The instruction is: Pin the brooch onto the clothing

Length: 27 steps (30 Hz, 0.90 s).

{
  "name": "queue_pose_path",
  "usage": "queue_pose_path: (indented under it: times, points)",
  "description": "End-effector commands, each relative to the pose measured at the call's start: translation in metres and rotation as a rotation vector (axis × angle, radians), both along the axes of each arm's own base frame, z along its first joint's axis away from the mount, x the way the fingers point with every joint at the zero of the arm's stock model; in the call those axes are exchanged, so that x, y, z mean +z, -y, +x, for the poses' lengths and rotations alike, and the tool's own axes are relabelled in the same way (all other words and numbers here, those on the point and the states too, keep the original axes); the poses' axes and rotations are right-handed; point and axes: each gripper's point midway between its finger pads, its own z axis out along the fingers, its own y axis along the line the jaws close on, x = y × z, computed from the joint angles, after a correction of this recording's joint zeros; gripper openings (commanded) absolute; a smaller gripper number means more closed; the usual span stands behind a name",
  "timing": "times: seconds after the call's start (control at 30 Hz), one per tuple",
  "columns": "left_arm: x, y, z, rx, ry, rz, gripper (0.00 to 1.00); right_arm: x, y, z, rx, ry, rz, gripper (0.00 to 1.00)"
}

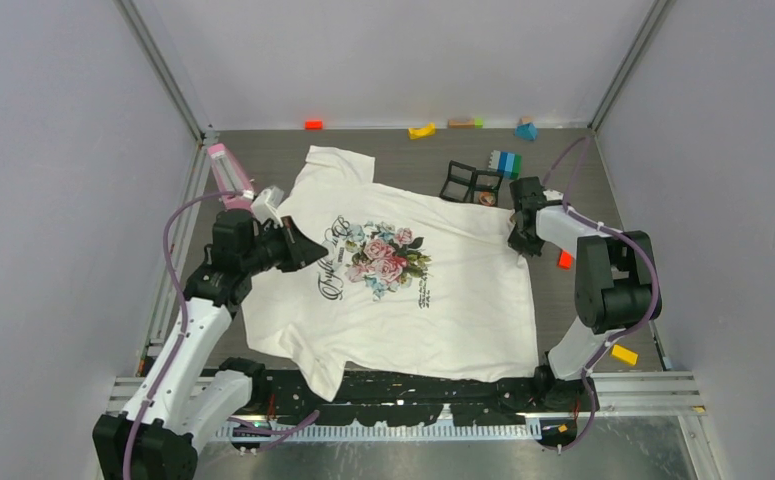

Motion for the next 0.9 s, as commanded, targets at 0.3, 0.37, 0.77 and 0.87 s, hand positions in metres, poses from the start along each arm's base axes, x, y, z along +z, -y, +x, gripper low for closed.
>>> queue_pose_path:
  times: [0.3, 0.37, 0.77, 0.87]
  points:
    - [-0.036, -0.066, 0.018, 0.398, -0.05, 0.02, 0.0, 0.106, -0.028, 0.006, 0.153, 0.256, -0.014, 0.67]
    - [-0.025, -0.071, 0.02, 0.392, -0.048, 0.008, 0.0, 0.12, -0.064, 0.006, 0.263, 0.304, 0.016, 0.68]
    - [0.027, -0.138, 0.016, 0.487, 0.044, 0.325, 0.0, 0.108, -0.324, -0.048, 0.848, 0.336, 0.243, 0.67]
    - [0.027, -0.138, 0.015, 0.489, 0.076, 0.323, 0.0, 0.092, -0.354, -0.053, 0.902, 0.323, 0.222, 0.67]
